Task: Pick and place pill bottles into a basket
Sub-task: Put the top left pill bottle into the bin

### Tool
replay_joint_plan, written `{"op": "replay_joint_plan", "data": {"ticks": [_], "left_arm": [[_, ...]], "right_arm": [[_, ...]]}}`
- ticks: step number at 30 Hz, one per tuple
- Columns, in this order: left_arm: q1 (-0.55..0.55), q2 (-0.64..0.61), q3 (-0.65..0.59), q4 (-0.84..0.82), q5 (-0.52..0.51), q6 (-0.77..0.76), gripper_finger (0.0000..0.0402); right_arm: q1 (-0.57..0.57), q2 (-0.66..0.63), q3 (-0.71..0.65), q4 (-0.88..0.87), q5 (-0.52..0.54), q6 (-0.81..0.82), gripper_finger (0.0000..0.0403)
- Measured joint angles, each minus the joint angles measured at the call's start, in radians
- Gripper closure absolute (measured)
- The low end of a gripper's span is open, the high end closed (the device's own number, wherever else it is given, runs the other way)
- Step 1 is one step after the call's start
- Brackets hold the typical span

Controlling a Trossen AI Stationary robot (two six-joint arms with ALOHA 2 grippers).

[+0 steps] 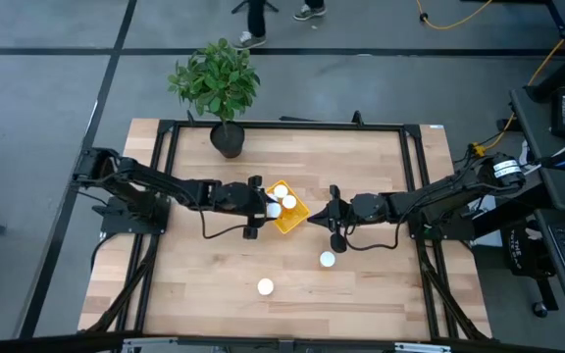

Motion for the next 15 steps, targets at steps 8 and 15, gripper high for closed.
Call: {"op": "replay_joint_plan", "data": {"ticks": [8,15], "left_arm": [[0.000,0.064,0.000,0.048,-0.007,0.009,0.0190],[0.003,0.083,0.000,0.049,-0.038,0.022,0.0190]], "right_arm": [[0.000,0.000,0.000,0.004,0.000,0.000,0.0387],[0.000,0.000,0.000,0.006,0.000,0.000,0.0387]]}}
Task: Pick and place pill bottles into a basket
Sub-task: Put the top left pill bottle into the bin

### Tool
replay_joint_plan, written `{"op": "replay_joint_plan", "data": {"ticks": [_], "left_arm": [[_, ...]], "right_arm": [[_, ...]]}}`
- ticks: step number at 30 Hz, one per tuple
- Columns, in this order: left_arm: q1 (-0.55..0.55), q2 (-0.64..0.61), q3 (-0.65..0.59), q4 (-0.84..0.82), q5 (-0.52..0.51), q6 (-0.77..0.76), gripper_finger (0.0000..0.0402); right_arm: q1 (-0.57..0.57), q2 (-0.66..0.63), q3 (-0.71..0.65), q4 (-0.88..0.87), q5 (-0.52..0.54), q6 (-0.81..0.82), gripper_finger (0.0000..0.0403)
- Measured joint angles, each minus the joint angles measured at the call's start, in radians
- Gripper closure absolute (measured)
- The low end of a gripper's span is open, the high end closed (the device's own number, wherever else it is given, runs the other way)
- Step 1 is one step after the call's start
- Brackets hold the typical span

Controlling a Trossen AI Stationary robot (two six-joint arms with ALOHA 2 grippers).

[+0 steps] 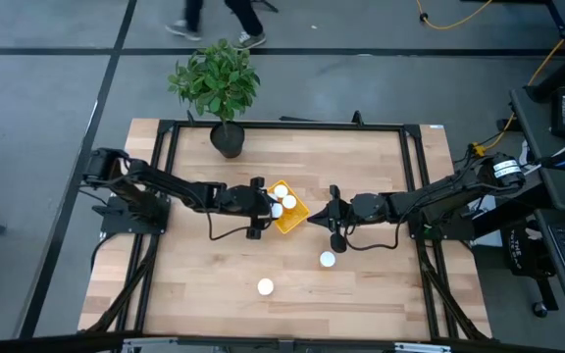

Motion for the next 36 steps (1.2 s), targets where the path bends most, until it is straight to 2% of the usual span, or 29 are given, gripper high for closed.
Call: {"op": "replay_joint_plan", "data": {"ticks": [30,36], "left_arm": [[0.003,0.068,0.000,0.027,-0.001,-0.001,0.0189],[0.003,0.067,0.000,0.023,-0.017,0.000,0.0168]], "right_arm": [[0.000,0.000,0.000,0.000,0.000,-0.003,0.0387],[0.000,0.000,0.000,0.000,0.000,-0.003,0.0387]]}}
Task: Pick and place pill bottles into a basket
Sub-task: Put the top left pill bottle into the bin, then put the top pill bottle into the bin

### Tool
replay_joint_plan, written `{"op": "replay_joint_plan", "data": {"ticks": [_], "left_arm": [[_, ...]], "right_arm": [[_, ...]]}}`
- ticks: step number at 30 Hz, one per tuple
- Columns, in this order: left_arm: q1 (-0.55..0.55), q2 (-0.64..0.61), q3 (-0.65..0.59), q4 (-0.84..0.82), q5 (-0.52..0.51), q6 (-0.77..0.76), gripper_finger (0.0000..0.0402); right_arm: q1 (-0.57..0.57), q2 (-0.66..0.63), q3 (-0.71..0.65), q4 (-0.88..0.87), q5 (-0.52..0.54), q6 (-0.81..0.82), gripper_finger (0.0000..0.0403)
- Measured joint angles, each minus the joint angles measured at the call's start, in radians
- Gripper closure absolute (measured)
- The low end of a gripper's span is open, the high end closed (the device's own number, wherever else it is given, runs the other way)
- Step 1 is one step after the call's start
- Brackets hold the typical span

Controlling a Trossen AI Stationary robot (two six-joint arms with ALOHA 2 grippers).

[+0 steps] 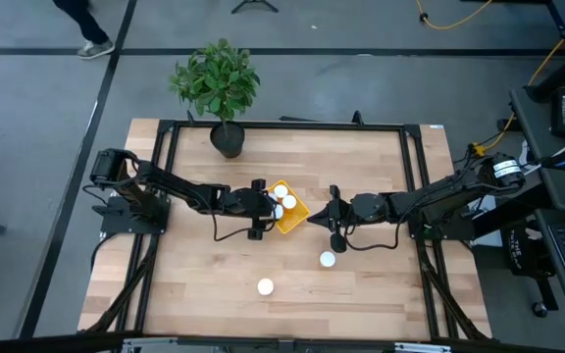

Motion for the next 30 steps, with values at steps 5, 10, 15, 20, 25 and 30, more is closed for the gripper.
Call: {"op": "replay_joint_plan", "data": {"ticks": [5,10,15,20,25,30], "left_arm": [[0.000,0.000,0.000,-0.004,0.000,0.005,0.0151],[0.000,0.000,0.000,-0.004,-0.005,0.008,0.0150],[0.000,0.000,0.000,-0.004,-0.004,0.008,0.0152],[-0.006,-0.015,0.000,-0.014,0.003,0.032,0.0153],[-0.017,-0.073,0.000,-0.066,0.005,0.034,0.0154],[-0.037,-0.165,0.000,-0.110,0.050,0.033,0.0159]], "right_arm": [[0.000,0.000,0.000,0.000,0.000,0.000,0.0387],[0.000,0.000,0.000,0.000,0.000,0.000,0.0387],[0.000,0.000,0.000,0.000,0.000,0.000,0.0387],[0.000,0.000,0.000,0.000,0.000,0.000,0.0387],[0.000,0.000,0.000,0.000,0.000,0.000,0.0387],[0.000,0.000,0.000,0.000,0.000,0.000,0.0387]]}}
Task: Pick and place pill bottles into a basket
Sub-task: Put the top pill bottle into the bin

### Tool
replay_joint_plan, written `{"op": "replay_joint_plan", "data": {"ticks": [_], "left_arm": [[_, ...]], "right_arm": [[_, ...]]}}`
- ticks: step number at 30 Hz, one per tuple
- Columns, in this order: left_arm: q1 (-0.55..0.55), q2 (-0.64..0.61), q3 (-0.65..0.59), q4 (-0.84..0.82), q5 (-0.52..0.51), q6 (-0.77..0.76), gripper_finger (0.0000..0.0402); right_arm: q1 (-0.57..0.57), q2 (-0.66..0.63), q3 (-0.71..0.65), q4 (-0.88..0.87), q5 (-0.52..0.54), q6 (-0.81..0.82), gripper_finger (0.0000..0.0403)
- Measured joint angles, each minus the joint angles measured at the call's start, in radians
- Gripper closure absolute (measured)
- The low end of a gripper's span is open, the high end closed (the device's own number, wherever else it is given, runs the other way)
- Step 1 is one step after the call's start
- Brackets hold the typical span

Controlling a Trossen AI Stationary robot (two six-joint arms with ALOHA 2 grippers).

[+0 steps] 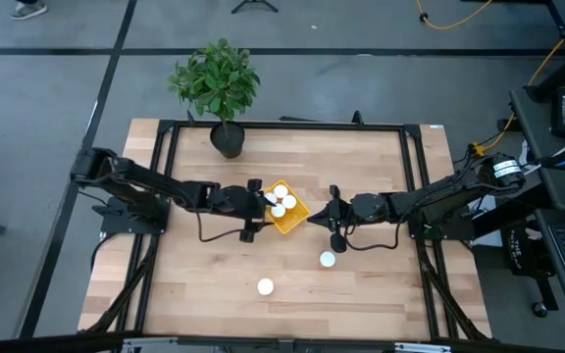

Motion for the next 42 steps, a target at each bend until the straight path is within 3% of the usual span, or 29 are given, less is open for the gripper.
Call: {"op": "replay_joint_plan", "data": {"ticks": [11,18,27,42], "left_arm": [[-0.092,-0.250,-0.013,-0.227,0.003,-0.026,0.0201],[-0.179,-0.348,-0.109,-0.240,-0.100,-0.087,0.0284],[-0.254,-0.438,-0.241,-0.151,-0.105,-0.108,0.0392],[-0.285,-0.505,-0.351,-0.080,-0.064,-0.150,0.0398]], "right_arm": [[0.000,0.010,0.000,-0.005,0.000,0.000,0.0387],[-0.001,0.034,0.000,0.001,0.000,-0.003,0.0387],[-0.001,0.034,0.000,0.019,0.000,-0.013,0.0387],[-0.001,0.034,0.000,0.018,0.000,0.003,0.0387]]}}
